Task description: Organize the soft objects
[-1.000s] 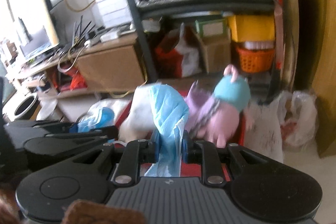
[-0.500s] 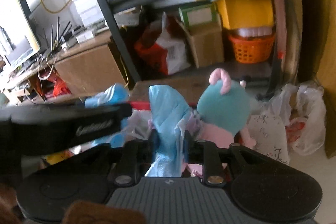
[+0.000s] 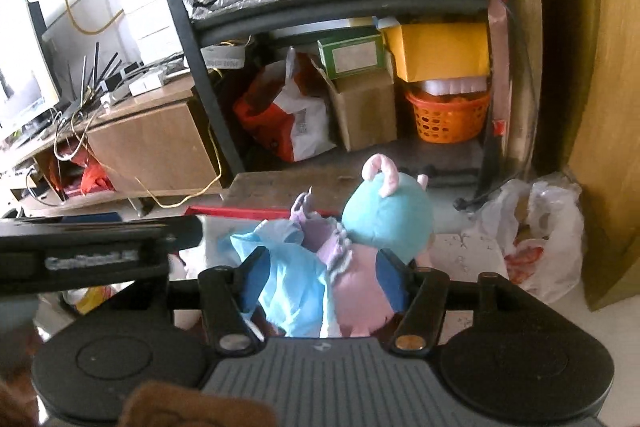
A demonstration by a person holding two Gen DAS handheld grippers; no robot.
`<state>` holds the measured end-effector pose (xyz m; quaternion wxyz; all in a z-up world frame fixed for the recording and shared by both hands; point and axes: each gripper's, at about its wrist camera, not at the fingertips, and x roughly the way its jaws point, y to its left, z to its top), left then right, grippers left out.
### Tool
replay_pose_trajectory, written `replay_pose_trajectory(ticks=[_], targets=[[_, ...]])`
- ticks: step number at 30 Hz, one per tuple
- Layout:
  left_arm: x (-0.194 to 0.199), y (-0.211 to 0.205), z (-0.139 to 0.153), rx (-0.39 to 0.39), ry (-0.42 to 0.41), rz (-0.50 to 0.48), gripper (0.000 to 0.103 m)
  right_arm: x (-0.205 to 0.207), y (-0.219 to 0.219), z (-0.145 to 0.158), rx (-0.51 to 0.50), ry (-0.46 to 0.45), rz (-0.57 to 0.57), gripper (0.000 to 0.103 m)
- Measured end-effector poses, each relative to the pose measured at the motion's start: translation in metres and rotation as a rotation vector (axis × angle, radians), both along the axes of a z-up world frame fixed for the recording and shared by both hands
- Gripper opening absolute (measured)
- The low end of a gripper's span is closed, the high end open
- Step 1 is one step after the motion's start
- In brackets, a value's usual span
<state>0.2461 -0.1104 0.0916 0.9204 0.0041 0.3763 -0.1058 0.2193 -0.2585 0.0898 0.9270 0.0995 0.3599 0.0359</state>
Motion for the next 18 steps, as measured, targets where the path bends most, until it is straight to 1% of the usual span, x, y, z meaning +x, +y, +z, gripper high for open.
replay_pose_trajectory(ticks=[2,6,9,11,15,18], targets=[[-0.006,0.006,0.001,-0.005,0.001,0.008,0.08,-0.005,0.002,0.002,-0.02,-0.003,-0.001,0.03],[-0.018,0.015,-0.002,0.017,-0.002,0.03,0.08,-0.016,0.002,0.005,-0.036,0.003,-0.008,0.03],[-0.022,0.022,-0.006,0.009,0.015,0.037,0.08,-0.02,0.008,-0.001,-0.073,0.018,0.001,0.03],[-0.027,0.028,-0.008,0.007,0.018,0.045,0.08,-0.021,0.012,-0.008,-0.092,0.044,0.014,0.03],[-0.039,0.037,-0.013,0.025,0.028,0.046,0.08,-0.027,0.016,-0.012,-0.098,0.06,0.022,0.03],[-0.046,0.043,-0.016,0.024,0.034,0.047,0.08,-0.034,0.015,-0.011,-0.072,0.064,0.014,0.03]])
